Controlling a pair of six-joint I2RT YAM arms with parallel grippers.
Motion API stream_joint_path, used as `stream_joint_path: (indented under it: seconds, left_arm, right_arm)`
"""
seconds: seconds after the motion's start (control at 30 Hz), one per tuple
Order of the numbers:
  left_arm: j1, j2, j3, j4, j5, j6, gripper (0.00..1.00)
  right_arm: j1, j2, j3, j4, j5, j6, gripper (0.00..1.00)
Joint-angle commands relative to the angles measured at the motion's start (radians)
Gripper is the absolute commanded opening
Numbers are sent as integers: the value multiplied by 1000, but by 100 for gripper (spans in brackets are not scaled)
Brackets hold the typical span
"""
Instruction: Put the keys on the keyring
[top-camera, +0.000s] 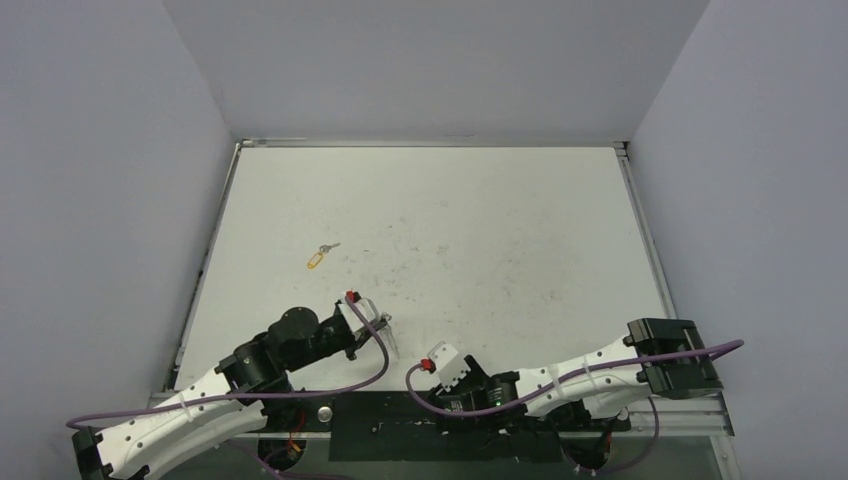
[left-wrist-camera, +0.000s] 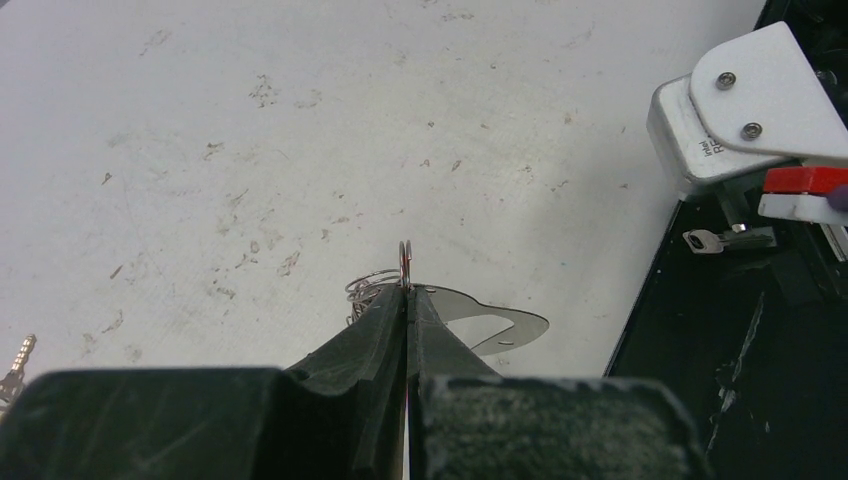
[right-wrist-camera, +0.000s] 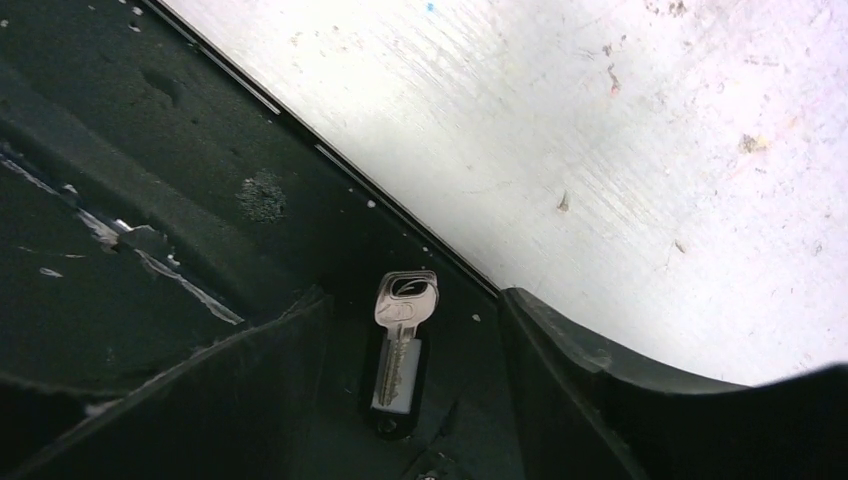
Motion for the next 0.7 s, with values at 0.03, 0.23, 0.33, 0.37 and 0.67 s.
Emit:
stream_joint_path:
  seconds: [0.03, 0.23, 0.33, 0.37, 0.67]
  left_arm:
    - [-4, -2, 51, 46, 19, 7, 0]
    - [-4, 11, 57, 50, 14, 10, 0]
    - [-5, 19, 62, 49, 13, 13, 0]
    - [-4, 22, 64, 46, 13, 13, 0]
    - [-5, 43, 67, 48, 16, 14, 0]
  right_arm:
    - [-17, -40, -49, 75, -4, 27, 56]
    - [-37, -43, -84, 93, -72, 14, 29]
    - [-60, -59, -91, 88, -84, 8, 4]
    - [-74, -69, -92, 89, -90, 2, 0]
    - [-302, -255, -88, 130, -216, -129, 0]
